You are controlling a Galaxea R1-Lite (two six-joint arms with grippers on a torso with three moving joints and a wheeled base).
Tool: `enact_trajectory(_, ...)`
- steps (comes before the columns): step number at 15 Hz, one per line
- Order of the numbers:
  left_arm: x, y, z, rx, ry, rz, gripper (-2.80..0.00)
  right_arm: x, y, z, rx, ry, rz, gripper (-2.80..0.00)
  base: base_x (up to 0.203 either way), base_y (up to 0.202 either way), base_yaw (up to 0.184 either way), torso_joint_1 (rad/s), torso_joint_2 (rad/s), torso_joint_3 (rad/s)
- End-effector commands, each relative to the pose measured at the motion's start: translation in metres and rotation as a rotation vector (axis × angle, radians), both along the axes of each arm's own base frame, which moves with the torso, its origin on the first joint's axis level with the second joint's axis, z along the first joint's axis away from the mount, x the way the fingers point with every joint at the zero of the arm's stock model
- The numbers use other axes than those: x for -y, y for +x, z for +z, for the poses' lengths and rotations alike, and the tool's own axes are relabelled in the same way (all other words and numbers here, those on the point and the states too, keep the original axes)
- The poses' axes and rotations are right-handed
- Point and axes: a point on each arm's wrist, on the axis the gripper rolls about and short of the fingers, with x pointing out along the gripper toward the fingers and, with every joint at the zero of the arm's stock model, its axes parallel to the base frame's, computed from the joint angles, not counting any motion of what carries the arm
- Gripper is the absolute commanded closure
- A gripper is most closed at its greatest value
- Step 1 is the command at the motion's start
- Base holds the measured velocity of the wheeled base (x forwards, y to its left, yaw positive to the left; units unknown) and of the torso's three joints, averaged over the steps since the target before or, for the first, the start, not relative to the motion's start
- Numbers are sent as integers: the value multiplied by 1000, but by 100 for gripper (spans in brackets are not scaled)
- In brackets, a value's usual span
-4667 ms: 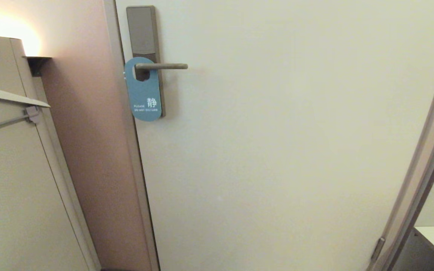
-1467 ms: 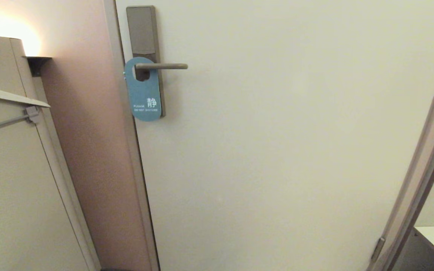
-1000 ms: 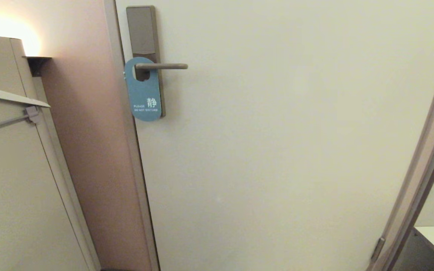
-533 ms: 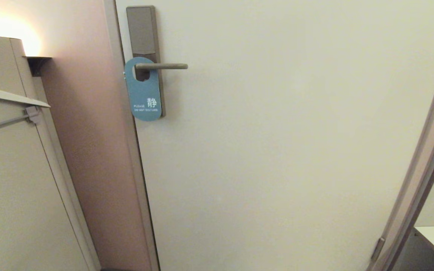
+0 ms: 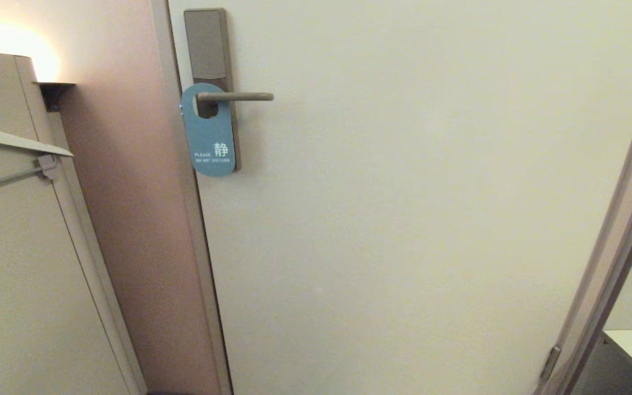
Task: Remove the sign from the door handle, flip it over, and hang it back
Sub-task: Take down the sign
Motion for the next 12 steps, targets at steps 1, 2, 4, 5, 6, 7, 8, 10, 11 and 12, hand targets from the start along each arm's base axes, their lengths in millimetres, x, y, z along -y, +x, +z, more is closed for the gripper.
enact_trajectory(1, 0, 0, 0, 0, 1, 0, 0, 0, 0, 0, 0, -1, 0, 0, 0, 0, 0, 0, 0, 0)
enact_trajectory(2, 0, 0, 0, 0, 4, -2, 0, 0, 0, 0, 0, -1, 0, 0, 0, 0, 0, 0, 0, 0)
enact_trajectory(4, 0, 0, 0, 0, 10, -2, 0, 0, 0, 0, 0, -1, 0, 0, 0, 0, 0, 0, 0, 0)
enact_trajectory(5, 0, 0, 0, 0, 8, -2, 0, 0, 0, 0, 0, -1, 0, 0, 0, 0, 0, 0, 0, 0)
enact_trajectory(6, 0, 0, 0, 0, 7, -2, 0, 0, 0, 0, 0, -1, 0, 0, 0, 0, 0, 0, 0, 0)
enact_trajectory(7, 0, 0, 0, 1, 10, -4, 0, 0, 0, 0, 0, -1, 0, 0, 0, 0, 0, 0, 0, 0)
enact_trajectory(8, 0, 0, 2, 6, 11, -7, 0, 0, 0, 0, 0, -1, 0, 0, 0, 0, 0, 0, 0, 0)
enact_trajectory(10, 0, -1, 5, 18, 16, -11, 0, 0, 0, 0, 0, -1, 0, 0, 0, 0, 0, 0, 0, 0)
enact_trajectory(11, 0, -3, 9, 32, 15, -17, 0, 0, 0, 0, 0, -1, 0, 0, 0, 0, 0, 0, 0, 0)
enact_trajectory(12, 1, -3, 10, 35, 14, -35, 0, 0, 0, 0, 0, -1, 0, 0, 0, 0, 0, 0, 0, 0)
